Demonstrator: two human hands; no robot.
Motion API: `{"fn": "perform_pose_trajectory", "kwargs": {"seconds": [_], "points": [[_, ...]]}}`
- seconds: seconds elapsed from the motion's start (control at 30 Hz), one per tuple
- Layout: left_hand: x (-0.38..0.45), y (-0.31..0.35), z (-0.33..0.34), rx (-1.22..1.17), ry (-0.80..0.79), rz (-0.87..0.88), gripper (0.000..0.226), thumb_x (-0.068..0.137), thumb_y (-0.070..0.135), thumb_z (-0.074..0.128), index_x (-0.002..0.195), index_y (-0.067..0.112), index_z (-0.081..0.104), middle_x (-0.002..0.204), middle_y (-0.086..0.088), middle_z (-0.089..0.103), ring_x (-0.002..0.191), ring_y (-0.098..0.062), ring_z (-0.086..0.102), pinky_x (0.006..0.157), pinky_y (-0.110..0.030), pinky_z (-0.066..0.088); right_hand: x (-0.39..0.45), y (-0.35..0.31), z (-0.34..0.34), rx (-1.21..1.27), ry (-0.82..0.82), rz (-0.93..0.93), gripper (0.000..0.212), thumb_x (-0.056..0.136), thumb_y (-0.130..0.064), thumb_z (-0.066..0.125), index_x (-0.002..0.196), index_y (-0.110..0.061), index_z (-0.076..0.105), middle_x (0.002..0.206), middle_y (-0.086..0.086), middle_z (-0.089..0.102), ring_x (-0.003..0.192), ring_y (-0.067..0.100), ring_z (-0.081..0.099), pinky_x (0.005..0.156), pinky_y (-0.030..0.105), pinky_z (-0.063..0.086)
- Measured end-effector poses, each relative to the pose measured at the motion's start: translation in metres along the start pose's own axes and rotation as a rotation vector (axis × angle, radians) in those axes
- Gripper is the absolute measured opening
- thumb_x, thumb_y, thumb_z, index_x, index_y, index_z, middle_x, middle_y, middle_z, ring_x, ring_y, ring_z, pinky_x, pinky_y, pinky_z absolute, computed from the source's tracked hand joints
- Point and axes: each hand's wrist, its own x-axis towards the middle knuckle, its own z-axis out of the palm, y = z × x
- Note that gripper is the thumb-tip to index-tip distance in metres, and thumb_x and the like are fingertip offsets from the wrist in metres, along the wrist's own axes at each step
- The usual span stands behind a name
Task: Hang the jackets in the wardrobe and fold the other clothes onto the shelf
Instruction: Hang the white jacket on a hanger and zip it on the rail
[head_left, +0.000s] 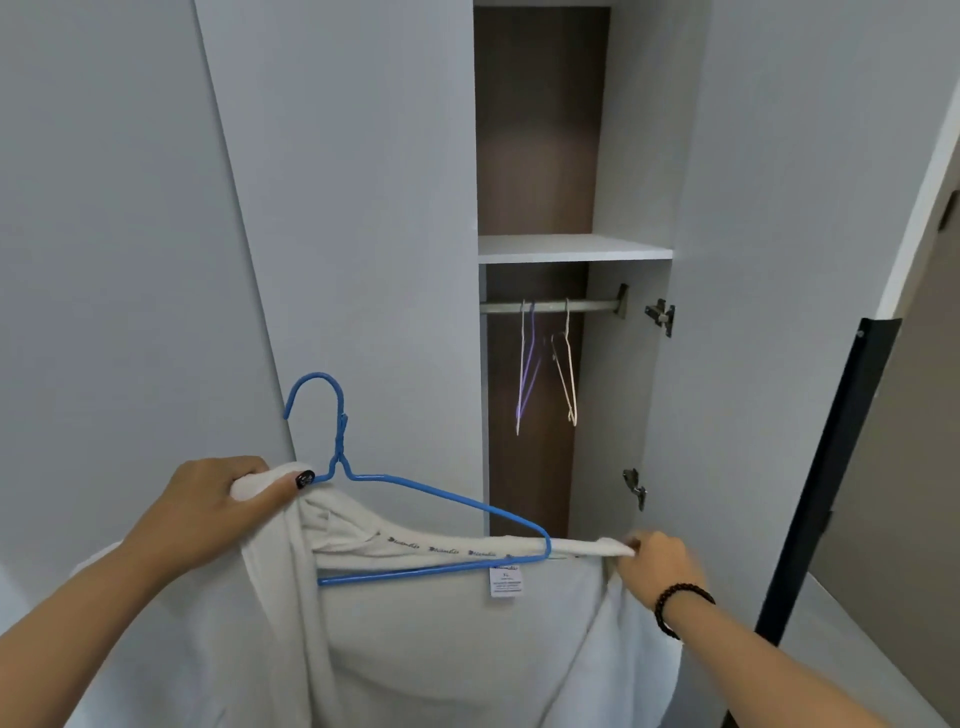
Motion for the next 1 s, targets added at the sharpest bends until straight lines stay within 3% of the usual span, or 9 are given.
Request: {"fn": "perform_pose_trajectory", "kwargs": {"seconds": [0.1, 0.2, 0.37, 0.5, 0.63, 0.73, 1.0], "points": [[0.005, -0.004, 0.004, 0.005, -0.001, 0.003, 0.049, 0.072, 0.068, 0.055, 0.051, 0.025, 0.047, 0.045, 0.008, 0.042, 0.046, -0.009, 0.04, 0.051, -0.027, 0.03, 0.014, -0.023, -0.013, 0.182, -0.022, -0.112, 0.033, 0.085, -0.007, 0.048, 0.054, -0.021, 0.047, 0.058, -0.001, 0.052, 0.064, 0.023, 0.051, 0.051, 0.028, 0.032], [0.009, -0.003, 0.009, -0.008, 0.025, 0.013, 0.046, 0.069, 0.07, 0.054, 0.059, 0.025, 0.055, 0.047, 0.006, 0.048, 0.048, -0.009, 0.045, 0.048, -0.024, 0.033, 0.024, -0.047, -0.028, 0.217, 0.033, -0.15, 0.033, 0.086, -0.012, 0.049, 0.054, -0.02, 0.044, 0.061, -0.002, 0.051, 0.068, 0.025, 0.049, 0.051, 0.029, 0.033], [0.005, 0.003, 0.027, -0.035, -0.017, 0.017, 0.043, 0.065, 0.071, 0.057, 0.07, 0.029, 0.063, 0.053, 0.008, 0.056, 0.051, -0.006, 0.05, 0.049, -0.024, 0.037, 0.031, -0.083, -0.052, 0.082, 0.101, -0.179, 0.021, 0.083, -0.021, 0.045, 0.062, -0.018, 0.044, 0.066, 0.001, 0.051, 0.062, 0.025, 0.049, 0.052, 0.027, 0.034], [-0.001, 0.007, 0.046, -0.076, -0.044, -0.006, 0.039, 0.063, 0.073, 0.057, 0.074, 0.037, 0.065, 0.056, 0.012, 0.06, 0.057, -0.004, 0.056, 0.049, -0.025, 0.041, 0.032, -0.101, -0.065, -0.171, 0.087, -0.328, 0.012, 0.078, -0.027, 0.053, 0.071, -0.019, 0.047, 0.067, -0.002, 0.048, 0.063, 0.022, 0.05, 0.056, 0.026, 0.039], [-0.002, 0.006, 0.07, -0.082, -0.029, -0.072, 0.035, 0.065, 0.073, 0.059, 0.077, 0.04, 0.065, 0.06, 0.015, 0.062, 0.058, -0.006, 0.059, 0.055, -0.026, 0.047, 0.029, -0.104, -0.067, -0.344, 0.039, -0.444, 0.017, 0.08, -0.034, 0.056, 0.082, -0.019, 0.051, 0.067, -0.002, 0.049, 0.066, 0.023, 0.054, 0.058, 0.028, 0.045], [-0.002, 0.009, 0.086, -0.086, -0.023, -0.093, 0.027, 0.07, 0.067, 0.065, 0.075, 0.041, 0.063, 0.06, 0.016, 0.062, 0.06, -0.009, 0.06, 0.055, -0.025, 0.047, 0.021, -0.1, -0.063, -0.285, 0.023, -0.428, 0.014, 0.08, -0.029, 0.057, 0.083, -0.016, 0.053, 0.074, 0.002, 0.057, 0.069, 0.025, 0.057, 0.059, 0.03, 0.047], [-0.009, 0.041, 0.121, -0.031, -0.046, -0.066, 0.047, 0.066, 0.078, 0.054, 0.063, 0.031, 0.057, 0.052, 0.009, 0.058, 0.057, -0.011, 0.057, 0.051, -0.026, 0.043, 0.0, -0.11, -0.055, 0.036, -0.043, -0.214, 0.009, 0.077, -0.014, 0.055, 0.082, -0.011, 0.061, 0.077, 0.005, 0.06, 0.071, 0.023, 0.058, 0.057, 0.028, 0.047]]}}
